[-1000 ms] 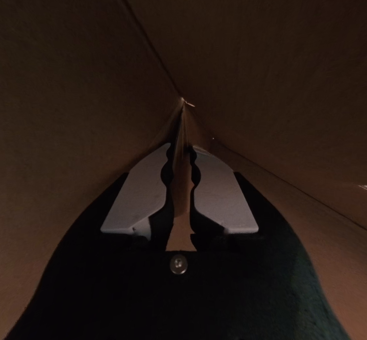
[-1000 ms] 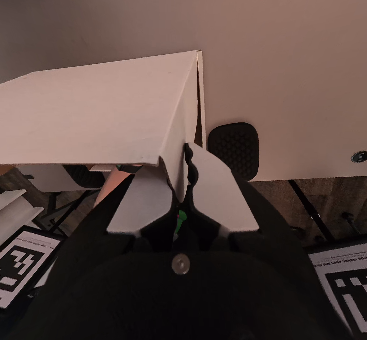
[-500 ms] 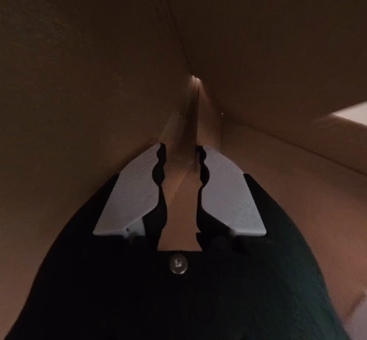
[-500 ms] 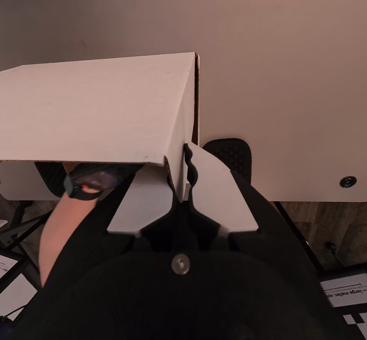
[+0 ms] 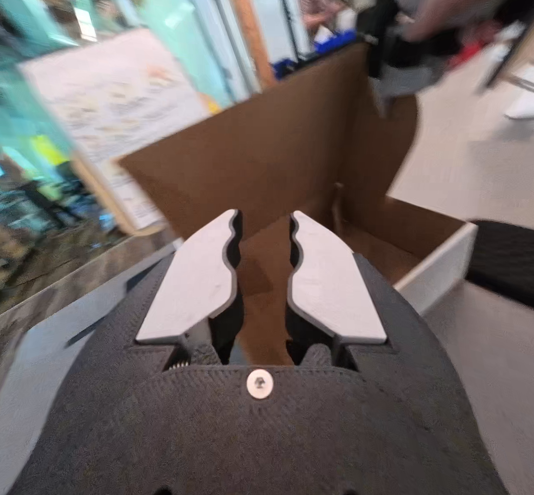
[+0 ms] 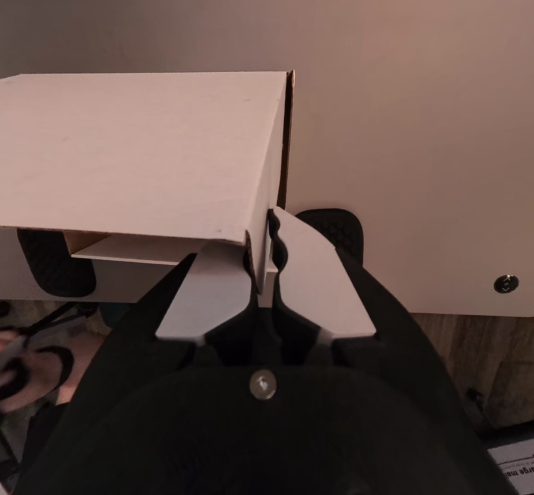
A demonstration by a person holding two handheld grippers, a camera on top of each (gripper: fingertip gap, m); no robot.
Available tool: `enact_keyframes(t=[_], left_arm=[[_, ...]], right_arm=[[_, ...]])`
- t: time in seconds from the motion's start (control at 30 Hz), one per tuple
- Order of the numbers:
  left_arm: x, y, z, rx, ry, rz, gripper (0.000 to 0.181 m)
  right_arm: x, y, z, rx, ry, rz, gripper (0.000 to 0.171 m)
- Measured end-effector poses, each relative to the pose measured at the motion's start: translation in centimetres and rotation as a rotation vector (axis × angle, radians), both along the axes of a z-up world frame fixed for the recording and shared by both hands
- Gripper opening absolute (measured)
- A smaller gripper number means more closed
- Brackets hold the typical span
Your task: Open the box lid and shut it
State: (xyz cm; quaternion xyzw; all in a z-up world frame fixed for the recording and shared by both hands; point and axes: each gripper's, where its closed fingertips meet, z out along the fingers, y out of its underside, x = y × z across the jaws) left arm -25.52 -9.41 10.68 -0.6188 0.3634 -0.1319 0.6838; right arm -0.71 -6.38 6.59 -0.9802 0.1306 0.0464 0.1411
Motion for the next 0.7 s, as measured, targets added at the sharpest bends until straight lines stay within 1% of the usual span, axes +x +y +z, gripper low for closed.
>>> enact_keyframes(t=[0.03,0.07,0.1,0.13,0.23,0.3,0.33,0.37,0.43,0.53,0.6,0.7], left_arm=[[-2.3,0.5,0.6,0.0,-0.041,0.071,0.035],[-4.1,1.3,0.8,-0.025,-0.072,0.124,0.044],[-5.4,2.1,0.6,-0.065,-0.092,0.152,0.053],[-6.2,3.0,0.2,-0.113,-0.103,0.159,0.057],[-5.7,4.8,-1.7,-0.271,-0.135,0.104,0.074],[-4.5,5.9,-3.4,-0.31,-0.099,0.109,0.076],[-4.1,6.7,-4.3,-0.314,-0.064,0.133,0.078],[-3.6,7.5,-5.1,-0.317,-0.036,0.149,0.078],[-2.8,9.0,-6.4,-0.331,0.011,0.157,0.067],[-2.2,10.4,-7.8,-0.344,0.084,0.155,0.025],[-2.6,10.6,-8.2,-0.348,0.104,0.182,0.019],[-3.6,9.9,-8.6,-0.329,0.12,0.224,0.013]], right_arm=[[0.0,-0.1,-0.1,0.005,-0.01,0.001,0.004],[0.0,-0.2,-0.1,0.008,-0.018,0.007,0.004],[-0.1,-0.3,-0.2,0.012,-0.023,0.01,0.004],[-0.2,-0.4,-0.3,0.017,-0.024,0.012,0.004],[-0.3,-0.7,-0.7,0.005,-0.027,0.025,0.004],[-0.3,-0.8,-1.1,-0.004,-0.015,0.027,0.003],[-0.3,-0.8,-1.2,-0.004,-0.012,0.027,0.007],[-0.3,-0.6,-1.3,0.003,-0.009,0.029,0.007],[-0.3,-0.7,-1.4,0.006,-0.009,0.035,0.007],[-0.5,-1.0,-1.4,0.011,-0.016,0.063,0.007],[-0.4,-1.3,-1.6,0.023,-0.027,0.069,0.007],[-0.2,-1.7,-2.4,0.065,-0.033,0.074,0.007]])
